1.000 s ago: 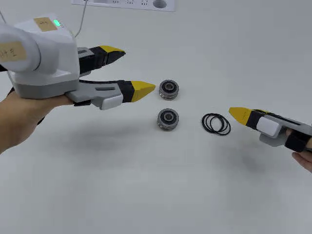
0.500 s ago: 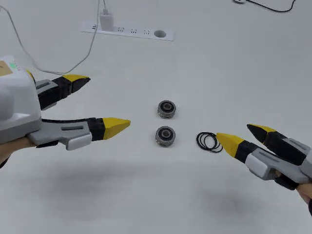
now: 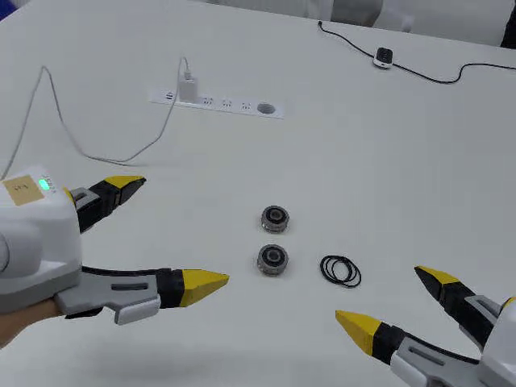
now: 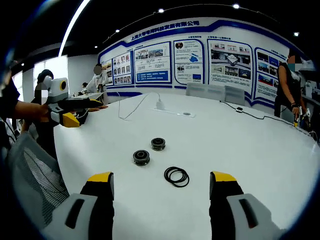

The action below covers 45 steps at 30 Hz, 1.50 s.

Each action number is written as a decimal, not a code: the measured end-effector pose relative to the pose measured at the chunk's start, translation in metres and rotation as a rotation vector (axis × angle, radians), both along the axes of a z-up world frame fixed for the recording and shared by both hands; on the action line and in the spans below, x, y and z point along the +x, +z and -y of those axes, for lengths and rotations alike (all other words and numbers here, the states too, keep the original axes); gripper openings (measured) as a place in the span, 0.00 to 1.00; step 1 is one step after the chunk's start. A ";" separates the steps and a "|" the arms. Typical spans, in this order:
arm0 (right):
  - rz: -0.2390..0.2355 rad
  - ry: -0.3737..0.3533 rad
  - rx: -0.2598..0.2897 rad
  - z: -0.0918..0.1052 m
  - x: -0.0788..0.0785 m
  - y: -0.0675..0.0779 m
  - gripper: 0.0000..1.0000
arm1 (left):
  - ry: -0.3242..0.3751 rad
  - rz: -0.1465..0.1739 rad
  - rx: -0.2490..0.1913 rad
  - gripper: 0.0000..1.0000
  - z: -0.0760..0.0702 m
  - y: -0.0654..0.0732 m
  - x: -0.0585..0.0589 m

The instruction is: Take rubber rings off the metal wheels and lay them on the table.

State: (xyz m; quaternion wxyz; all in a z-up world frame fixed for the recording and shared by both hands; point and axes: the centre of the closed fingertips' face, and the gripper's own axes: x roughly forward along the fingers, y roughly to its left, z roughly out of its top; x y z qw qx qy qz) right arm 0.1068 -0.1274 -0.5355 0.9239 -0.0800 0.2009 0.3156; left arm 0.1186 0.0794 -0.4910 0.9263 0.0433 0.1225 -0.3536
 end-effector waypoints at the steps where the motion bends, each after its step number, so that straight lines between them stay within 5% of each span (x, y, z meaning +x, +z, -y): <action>1: 0.000 0.001 0.001 -0.001 -0.001 0.000 0.80 | 0.005 0.003 -0.006 1.00 0.000 0.001 -0.002; 10: -0.007 0.014 -0.026 -0.003 -0.015 -0.008 0.89 | 0.050 -0.021 -0.005 1.00 -0.011 -0.015 -0.027; 13: 0.020 0.009 -0.006 -0.003 -0.014 0.000 0.91 | 0.068 -0.023 -0.002 1.00 -0.014 -0.016 -0.031; 29: 0.021 -0.055 0.073 0.012 -0.008 0.009 0.91 | 0.146 0.002 -0.012 1.00 -0.027 -0.007 -0.039; 45: 0.016 -0.045 0.082 0.011 -0.011 0.010 0.90 | 0.173 -0.026 -0.007 1.00 -0.035 -0.016 -0.042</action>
